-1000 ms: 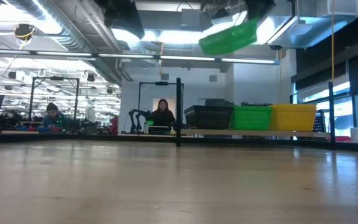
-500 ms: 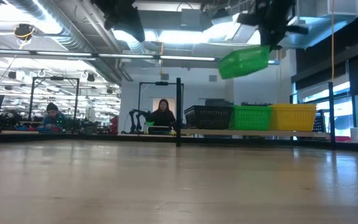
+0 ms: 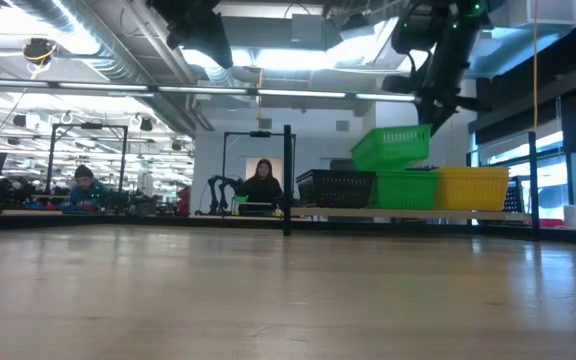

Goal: Stack baskets on shelf by color
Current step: Stack the green basket on the green baskets on the shelf

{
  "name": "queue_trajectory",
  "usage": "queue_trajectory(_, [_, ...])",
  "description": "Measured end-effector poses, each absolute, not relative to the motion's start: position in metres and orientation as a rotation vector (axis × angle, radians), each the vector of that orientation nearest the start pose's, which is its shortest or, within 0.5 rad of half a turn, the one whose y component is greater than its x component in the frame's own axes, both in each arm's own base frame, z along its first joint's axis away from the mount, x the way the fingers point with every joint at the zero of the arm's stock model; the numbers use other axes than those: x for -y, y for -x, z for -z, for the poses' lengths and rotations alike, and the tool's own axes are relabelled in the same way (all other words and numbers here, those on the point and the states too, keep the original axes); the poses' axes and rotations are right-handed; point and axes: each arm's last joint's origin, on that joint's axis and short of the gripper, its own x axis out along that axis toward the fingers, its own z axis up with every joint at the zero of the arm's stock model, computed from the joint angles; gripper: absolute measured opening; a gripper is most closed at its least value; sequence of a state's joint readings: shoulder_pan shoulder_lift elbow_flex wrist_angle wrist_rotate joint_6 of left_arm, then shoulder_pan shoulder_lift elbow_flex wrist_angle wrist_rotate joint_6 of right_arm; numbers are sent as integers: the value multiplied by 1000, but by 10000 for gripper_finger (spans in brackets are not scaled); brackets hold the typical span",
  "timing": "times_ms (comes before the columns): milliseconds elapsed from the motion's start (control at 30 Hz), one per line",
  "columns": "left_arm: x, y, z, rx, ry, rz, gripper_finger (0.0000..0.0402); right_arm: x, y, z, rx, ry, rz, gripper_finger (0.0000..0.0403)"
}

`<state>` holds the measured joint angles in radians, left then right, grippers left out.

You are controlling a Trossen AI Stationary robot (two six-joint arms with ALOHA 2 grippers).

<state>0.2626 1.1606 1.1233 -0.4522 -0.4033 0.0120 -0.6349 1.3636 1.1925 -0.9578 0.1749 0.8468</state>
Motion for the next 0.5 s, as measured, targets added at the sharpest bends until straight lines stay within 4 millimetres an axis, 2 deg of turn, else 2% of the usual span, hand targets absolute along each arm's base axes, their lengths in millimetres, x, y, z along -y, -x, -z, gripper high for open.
queue_trajectory(267, [-75,-234,-352,-502,-46,-650,74,158,-206,-279,-744,-1014,1167,0])
queue_trajectory(500, [-76,-233,-352,-510,-69,-647,74,159,-208,-279,-729,-1024,1152,16])
